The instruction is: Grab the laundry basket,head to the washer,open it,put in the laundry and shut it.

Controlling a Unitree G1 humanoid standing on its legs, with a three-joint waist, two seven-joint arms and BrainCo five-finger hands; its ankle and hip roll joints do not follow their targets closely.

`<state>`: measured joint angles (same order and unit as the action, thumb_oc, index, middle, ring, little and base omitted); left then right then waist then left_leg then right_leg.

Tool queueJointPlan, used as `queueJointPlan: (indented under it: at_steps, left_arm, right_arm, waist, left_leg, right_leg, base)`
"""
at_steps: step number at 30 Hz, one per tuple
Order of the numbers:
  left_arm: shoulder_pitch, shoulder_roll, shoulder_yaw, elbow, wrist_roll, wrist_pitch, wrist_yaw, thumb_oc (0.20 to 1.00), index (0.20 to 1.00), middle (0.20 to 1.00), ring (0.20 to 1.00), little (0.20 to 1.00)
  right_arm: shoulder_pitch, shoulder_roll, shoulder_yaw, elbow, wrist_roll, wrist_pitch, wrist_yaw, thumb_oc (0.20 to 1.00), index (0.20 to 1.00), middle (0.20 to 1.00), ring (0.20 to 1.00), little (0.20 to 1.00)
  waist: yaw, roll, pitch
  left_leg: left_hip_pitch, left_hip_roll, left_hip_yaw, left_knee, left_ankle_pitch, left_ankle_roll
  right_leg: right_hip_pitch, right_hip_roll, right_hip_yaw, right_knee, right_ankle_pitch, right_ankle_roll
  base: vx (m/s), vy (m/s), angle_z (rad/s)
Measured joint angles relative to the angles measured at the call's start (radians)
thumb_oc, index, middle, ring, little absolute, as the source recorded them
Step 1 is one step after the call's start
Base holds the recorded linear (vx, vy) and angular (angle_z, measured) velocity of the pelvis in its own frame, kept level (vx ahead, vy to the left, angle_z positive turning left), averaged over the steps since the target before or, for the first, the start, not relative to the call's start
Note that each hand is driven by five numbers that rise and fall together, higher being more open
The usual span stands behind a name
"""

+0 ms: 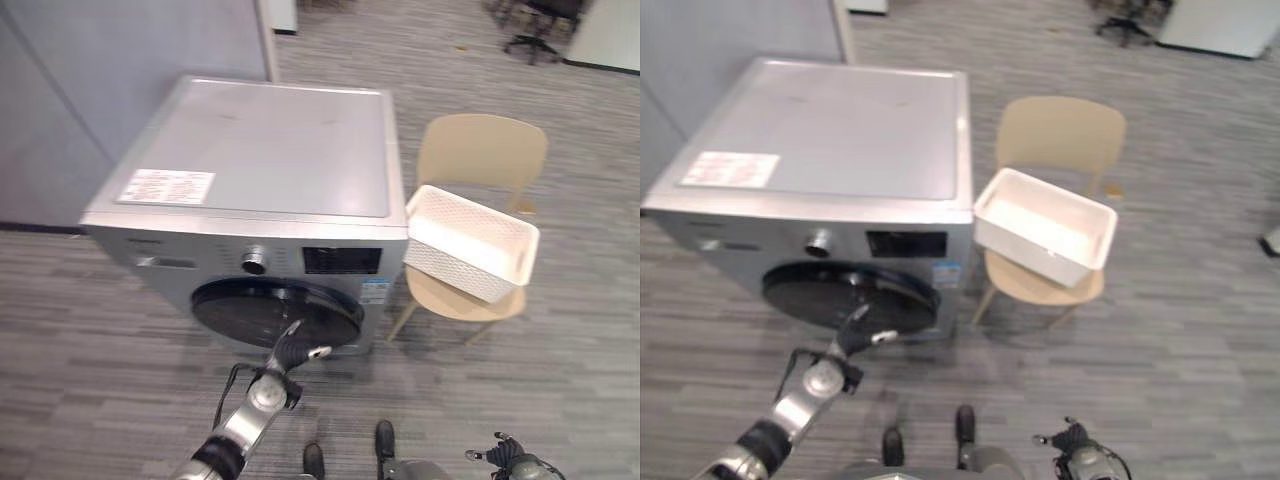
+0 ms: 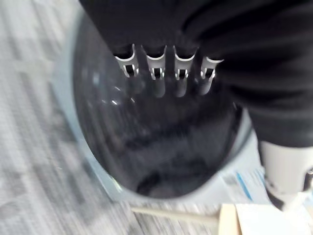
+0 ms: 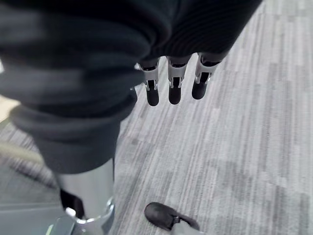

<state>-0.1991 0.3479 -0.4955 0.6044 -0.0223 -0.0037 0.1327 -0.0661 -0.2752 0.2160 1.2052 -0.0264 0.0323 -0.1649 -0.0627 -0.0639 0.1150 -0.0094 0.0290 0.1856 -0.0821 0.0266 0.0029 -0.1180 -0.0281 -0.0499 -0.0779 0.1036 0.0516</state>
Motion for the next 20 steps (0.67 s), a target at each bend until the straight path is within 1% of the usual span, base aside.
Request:
queueJointPlan:
  at_steps: [1, 2, 4, 5, 6, 9, 11, 13, 14, 15, 17, 20]
  left_arm:
    - [-0.075, 0.0, -0.015, 0.098, 0.06, -0.007, 0.016, 1.0, 1.0, 1.0, 1.0, 1.0]
    - [-0.122, 0.007, -0.001, 0.184, 0.091, -0.011, 0.034, 1.0, 1.0, 1.0, 1.0, 1.0]
    - [-0.153, 0.022, 0.023, 0.267, 0.121, -0.011, 0.041, 1.0, 1.0, 1.0, 1.0, 1.0]
    - [-0.161, 0.025, 0.031, 0.3, 0.125, -0.008, 0.045, 1.0, 1.0, 1.0, 1.0, 1.0]
    - [-0.147, 0.032, 0.064, 0.318, 0.13, 0.0, 0.054, 1.0, 1.0, 1.0, 1.0, 1.0]
    - [-0.079, 0.039, 0.088, 0.319, 0.15, -0.001, 0.06, 1.0, 1.0, 1.0, 1.0, 1.0]
    - [-0.001, 0.03, 0.128, 0.314, 0.149, -0.006, 0.059, 1.0, 1.0, 1.0, 1.0, 1.0]
    - [0.05, 0.022, 0.144, 0.314, 0.144, -0.008, 0.055, 1.0, 1.0, 1.0, 1.0, 1.0]
    - [0.093, 0.004, 0.171, 0.319, 0.13, -0.007, 0.043, 1.0, 1.0, 1.0, 1.0, 1.0]
    - [0.133, 0.0, 0.172, 0.32, 0.109, -0.01, 0.034, 1.0, 1.0, 1.0, 1.0, 1.0]
    - [0.187, -0.017, 0.202, 0.341, 0.102, -0.017, 0.021, 1.0, 1.0, 1.0, 1.0, 1.0]
    - [0.248, -0.042, 0.235, 0.412, 0.093, -0.012, 0.008, 1.0, 1.0, 1.0, 1.0, 1.0]
  right_arm:
    - [-0.008, 0.002, 0.0, -0.001, -0.013, -0.002, -0.003, 1.0, 1.0, 1.0, 1.0, 1.0]
    - [-0.006, -0.004, -0.001, 0.001, -0.013, -0.002, -0.005, 1.0, 1.0, 1.0, 1.0, 1.0]
    - [0.004, -0.016, -0.001, 0.013, -0.013, -0.002, -0.005, 1.0, 1.0, 1.0, 1.0, 1.0]
    - [0.01, -0.022, -0.001, 0.021, -0.013, -0.001, -0.005, 1.0, 1.0, 1.0, 1.0, 1.0]
    - [0.028, -0.04, -0.001, 0.028, -0.013, 0.0, -0.005, 1.0, 1.0, 1.0, 1.0, 1.0]
    - [0.028, -0.051, -0.003, 0.029, -0.013, -0.002, -0.005, 1.0, 1.0, 1.0, 1.0, 1.0]
    - [0.02, -0.052, -0.005, 0.026, -0.013, -0.003, -0.005, 1.0, 1.0, 1.0, 1.0, 1.0]
    - [0.017, -0.052, -0.01, 0.026, -0.012, -0.003, -0.005, 1.0, 1.0, 1.0, 1.0, 1.0]
    - [0.013, -0.057, -0.012, 0.026, -0.012, -0.004, -0.005, 1.0, 1.0, 1.0, 1.0, 1.0]
    - [0.005, -0.057, -0.012, 0.025, -0.012, -0.003, -0.005, 1.0, 1.0, 1.0, 1.0, 1.0]
    - [-0.006, -0.057, -0.012, 0.021, -0.012, -0.004, -0.005, 1.0, 1.0, 1.0, 1.0, 1.0]
    - [-0.008, -0.058, -0.012, 0.012, -0.012, -0.005, -0.005, 1.0, 1.0, 1.0, 1.0, 1.0]
  waist:
    - [-0.025, -0.001, 0.001]
    - [-0.05, 0.007, 0.003]
    - [-0.072, 0.027, 0.009]
    - [-0.073, 0.036, 0.005]
    - [-0.069, 0.063, 0.004]
    - [-0.064, 0.089, -0.002]
    - [-0.055, 0.096, -0.004]
    - [-0.033, 0.098, -0.005]
    - [-0.023, 0.101, -0.007]
    - [-0.009, 0.102, -0.008]
    - [-0.008, 0.106, -0.015]
    - [0.01, 0.11, -0.02]
  left_leg:
    - [0.005, 0.001, 0.01, 0.0, -0.001, 0.001]
    - [0.019, 0.002, 0.023, 0.0, -0.005, 0.004]
    - [0.033, 0.007, 0.023, 0.0, -0.012, 0.003]
    - [0.034, 0.009, 0.023, 0.0, -0.016, 0.002]
    - [0.033, 0.013, 0.022, 0.0, -0.019, 0.0]
    - [0.034, 0.018, 0.02, 0.0, -0.019, -0.002]
    - [0.044, 0.022, 0.018, 0.0, -0.021, -0.004]
    - [0.044, 0.024, 0.017, 0.0, -0.022, -0.003]
    - [0.045, 0.024, 0.016, 0.0, -0.024, -0.005]
    - [0.045, 0.024, 0.014, 0.0, -0.024, -0.005]
    - [0.047, 0.023, 0.009, 0.0, -0.025, -0.006]
    - [0.052, 0.022, -0.004, 0.0, -0.026, -0.006]
  right_leg:
    - [0.001, 0.001, -0.002, -0.001, 0.007, 0.005]
    - [0.008, 0.002, 0.002, -0.004, 0.021, 0.001]
    - [0.023, 0.008, 0.004, -0.008, 0.019, -0.001]
    - [0.024, 0.011, 0.005, -0.008, 0.018, -0.002]
    - [0.023, 0.016, 0.005, -0.009, 0.016, -0.006]
    - [0.026, 0.022, 0.005, -0.009, 0.011, -0.014]
    - [0.034, 0.027, 0.005, -0.009, 0.008, -0.018]
    - [0.035, 0.029, 0.003, -0.009, 0.006, -0.02]
    - [0.036, 0.029, 0.003, -0.009, 0.006, -0.021]
    - [0.038, 0.029, 0.001, -0.009, 0.006, -0.021]
    - [0.039, 0.028, 0.001, -0.009, 0.005, -0.022]
    - [0.051, 0.026, -0.009, -0.009, 0.002, -0.026]
  base:
    - [0.05, -0.007, -0.54]
    - [0.04, -0.003, -0.39]
    - [0.02, -0.001, -0.15]
    - [0.01, -0.008, -0.03]
    - [0.0, 0.0, 0.0]
    - [0.01, -0.008, 0.03]
    - [0.0, 0.0, 0.0]
    - [0.0, 0.0, 0.0]
    - [0.01, -0.001, 0.04]
    - [0.01, -0.001, 0.03]
    - [0.01, 0.001, 0.04]
    - [0.01, -0.001, 0.11]
